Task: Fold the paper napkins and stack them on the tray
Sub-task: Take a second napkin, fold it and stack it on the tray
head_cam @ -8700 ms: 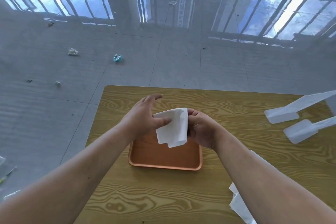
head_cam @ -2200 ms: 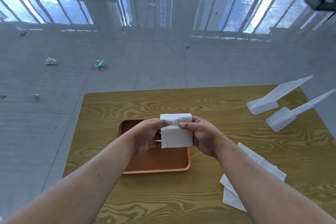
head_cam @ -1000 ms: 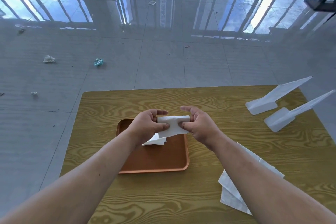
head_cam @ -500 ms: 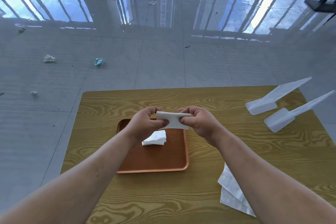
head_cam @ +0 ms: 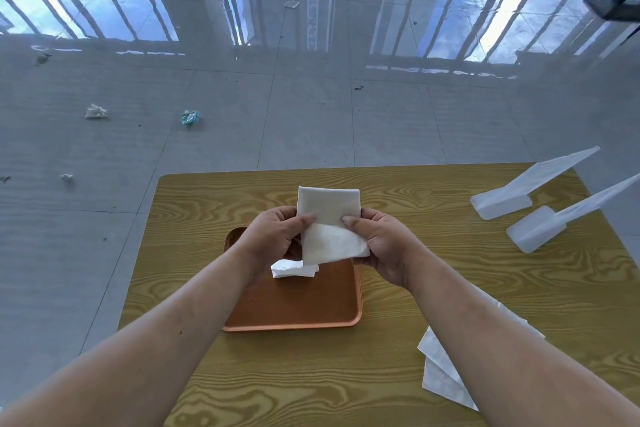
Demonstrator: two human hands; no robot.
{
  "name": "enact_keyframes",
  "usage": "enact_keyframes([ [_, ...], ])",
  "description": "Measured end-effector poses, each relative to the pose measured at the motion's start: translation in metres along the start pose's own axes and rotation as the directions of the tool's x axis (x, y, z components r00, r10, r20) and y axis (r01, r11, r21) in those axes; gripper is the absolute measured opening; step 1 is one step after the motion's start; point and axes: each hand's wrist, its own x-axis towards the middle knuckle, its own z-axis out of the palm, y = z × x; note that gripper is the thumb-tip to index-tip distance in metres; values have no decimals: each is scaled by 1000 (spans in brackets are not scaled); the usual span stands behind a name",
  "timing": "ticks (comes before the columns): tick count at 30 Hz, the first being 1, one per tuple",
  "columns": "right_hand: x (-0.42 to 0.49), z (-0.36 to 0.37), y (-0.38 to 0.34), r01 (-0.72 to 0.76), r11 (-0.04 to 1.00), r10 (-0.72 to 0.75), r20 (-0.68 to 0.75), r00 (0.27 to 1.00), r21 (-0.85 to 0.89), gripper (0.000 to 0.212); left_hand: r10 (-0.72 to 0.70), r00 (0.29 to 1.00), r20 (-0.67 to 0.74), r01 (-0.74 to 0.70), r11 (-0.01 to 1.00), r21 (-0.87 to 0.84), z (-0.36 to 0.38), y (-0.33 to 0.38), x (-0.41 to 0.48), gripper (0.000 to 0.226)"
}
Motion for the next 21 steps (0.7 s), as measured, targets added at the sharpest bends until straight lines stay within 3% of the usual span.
enact_keyframes([
  [4, 6, -2, 1, 19, 999, -18, -21, 1000, 36, 16, -31, 999, 31, 34, 996, -85, -4, -1, -2, 17],
  [8, 8, -4, 3, 38, 997, -40, 21, 999, 63, 35, -61, 996, 59, 68, 989, -130, -12, -1, -2, 30],
  [11, 11, -4, 5, 13, 999, -15, 49, 999, 36, 36, -95, 993, 72, 105, 981, -160, -15, -2, -1, 32],
  [15, 21, 2, 12, 3, 995, 1, 38, 999, -98, 22, -32, 997, -64, 27, 996, -80, -18, -10, 7, 28],
  [18, 35, 11, 23, 1, 978, -11, -47, 999, -206, 41, -32, 984, -174, 23, 998, -57, -26, -21, 15, 43],
  [21, 53, 18, 41, -56, 972, 25, -137, 990, -229, 25, -62, 960, -274, 75, 997, 36, -40, -44, 22, 28],
])
